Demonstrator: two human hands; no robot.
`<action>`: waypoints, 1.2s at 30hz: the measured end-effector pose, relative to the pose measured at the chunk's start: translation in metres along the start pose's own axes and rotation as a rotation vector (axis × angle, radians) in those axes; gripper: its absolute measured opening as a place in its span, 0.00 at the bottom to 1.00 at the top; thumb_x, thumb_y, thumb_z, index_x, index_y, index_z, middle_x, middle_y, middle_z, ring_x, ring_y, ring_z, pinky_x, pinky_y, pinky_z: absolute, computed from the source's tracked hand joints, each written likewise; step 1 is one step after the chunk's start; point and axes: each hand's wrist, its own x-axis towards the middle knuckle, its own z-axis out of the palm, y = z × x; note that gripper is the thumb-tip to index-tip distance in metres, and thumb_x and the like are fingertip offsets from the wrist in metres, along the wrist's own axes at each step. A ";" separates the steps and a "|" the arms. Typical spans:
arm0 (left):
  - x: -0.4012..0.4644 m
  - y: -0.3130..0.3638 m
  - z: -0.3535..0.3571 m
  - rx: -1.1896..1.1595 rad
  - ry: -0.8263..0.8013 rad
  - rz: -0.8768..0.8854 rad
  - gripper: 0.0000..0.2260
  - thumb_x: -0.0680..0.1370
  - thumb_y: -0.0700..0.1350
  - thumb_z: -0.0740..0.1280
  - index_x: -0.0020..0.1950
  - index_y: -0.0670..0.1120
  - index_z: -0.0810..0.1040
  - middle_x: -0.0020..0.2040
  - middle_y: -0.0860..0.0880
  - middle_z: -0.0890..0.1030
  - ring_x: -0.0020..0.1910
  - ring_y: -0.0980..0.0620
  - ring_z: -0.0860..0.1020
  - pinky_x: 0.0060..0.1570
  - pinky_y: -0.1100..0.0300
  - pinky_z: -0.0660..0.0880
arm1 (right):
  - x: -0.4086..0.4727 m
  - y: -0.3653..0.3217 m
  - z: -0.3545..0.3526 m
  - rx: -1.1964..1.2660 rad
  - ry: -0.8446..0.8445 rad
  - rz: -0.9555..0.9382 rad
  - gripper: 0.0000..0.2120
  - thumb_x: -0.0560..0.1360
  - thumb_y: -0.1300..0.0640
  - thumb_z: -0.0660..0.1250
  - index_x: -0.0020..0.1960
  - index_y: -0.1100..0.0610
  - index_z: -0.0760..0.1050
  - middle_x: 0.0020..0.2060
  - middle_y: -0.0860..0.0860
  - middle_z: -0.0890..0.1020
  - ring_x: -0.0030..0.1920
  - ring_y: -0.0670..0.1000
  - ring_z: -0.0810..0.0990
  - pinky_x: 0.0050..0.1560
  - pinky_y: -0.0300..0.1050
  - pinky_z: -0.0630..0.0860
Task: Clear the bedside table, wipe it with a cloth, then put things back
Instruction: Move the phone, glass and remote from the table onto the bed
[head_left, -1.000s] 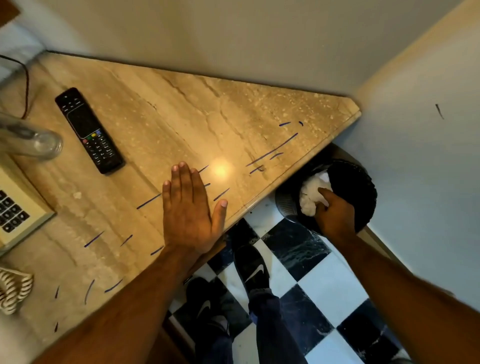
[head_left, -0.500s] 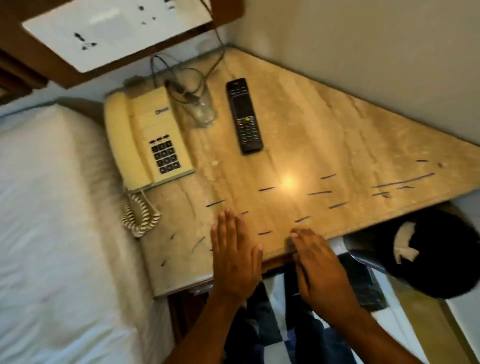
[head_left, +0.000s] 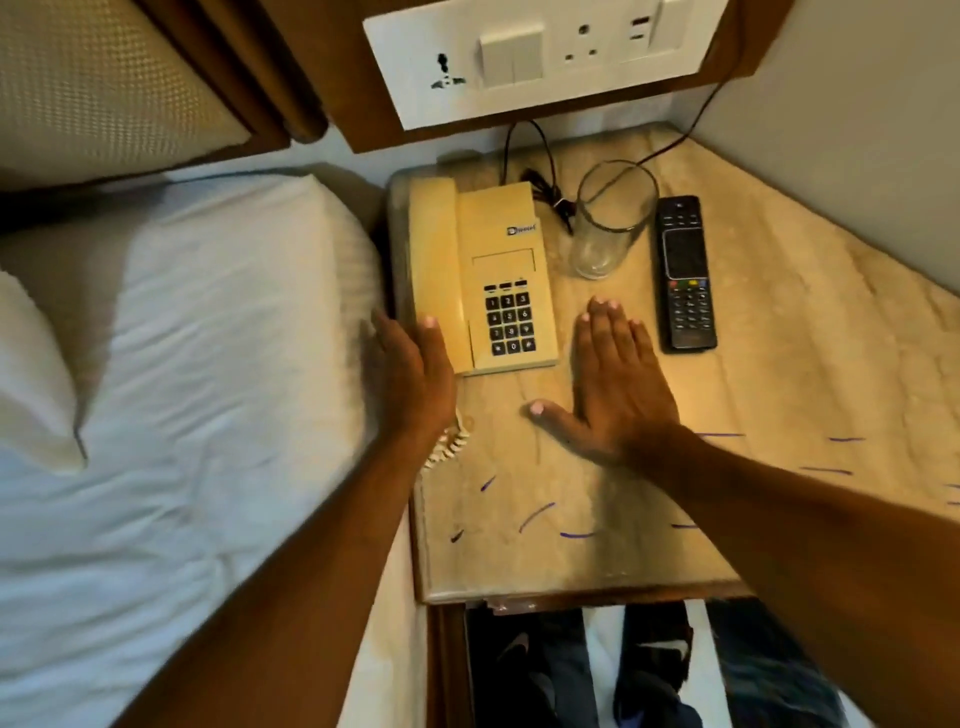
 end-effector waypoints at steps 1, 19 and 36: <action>0.016 0.005 -0.002 -0.072 -0.042 -0.062 0.31 0.83 0.59 0.53 0.76 0.37 0.63 0.73 0.35 0.70 0.72 0.37 0.70 0.69 0.49 0.68 | 0.000 0.002 0.002 -0.024 0.007 0.001 0.56 0.72 0.21 0.47 0.80 0.66 0.46 0.80 0.63 0.48 0.81 0.60 0.44 0.79 0.59 0.44; 0.016 0.024 -0.024 -0.586 -0.283 -0.353 0.35 0.59 0.44 0.86 0.61 0.43 0.74 0.52 0.44 0.85 0.45 0.51 0.86 0.40 0.54 0.84 | 0.004 0.004 -0.002 0.008 -0.036 0.010 0.55 0.72 0.22 0.46 0.80 0.65 0.46 0.81 0.61 0.47 0.81 0.57 0.42 0.79 0.55 0.44; 0.076 -0.101 -0.205 -0.353 -0.064 -0.201 0.26 0.62 0.60 0.80 0.55 0.50 0.83 0.49 0.50 0.86 0.49 0.42 0.83 0.41 0.56 0.82 | 0.004 0.003 -0.002 -0.035 -0.042 0.008 0.53 0.73 0.24 0.50 0.81 0.63 0.45 0.81 0.60 0.45 0.81 0.57 0.42 0.79 0.53 0.41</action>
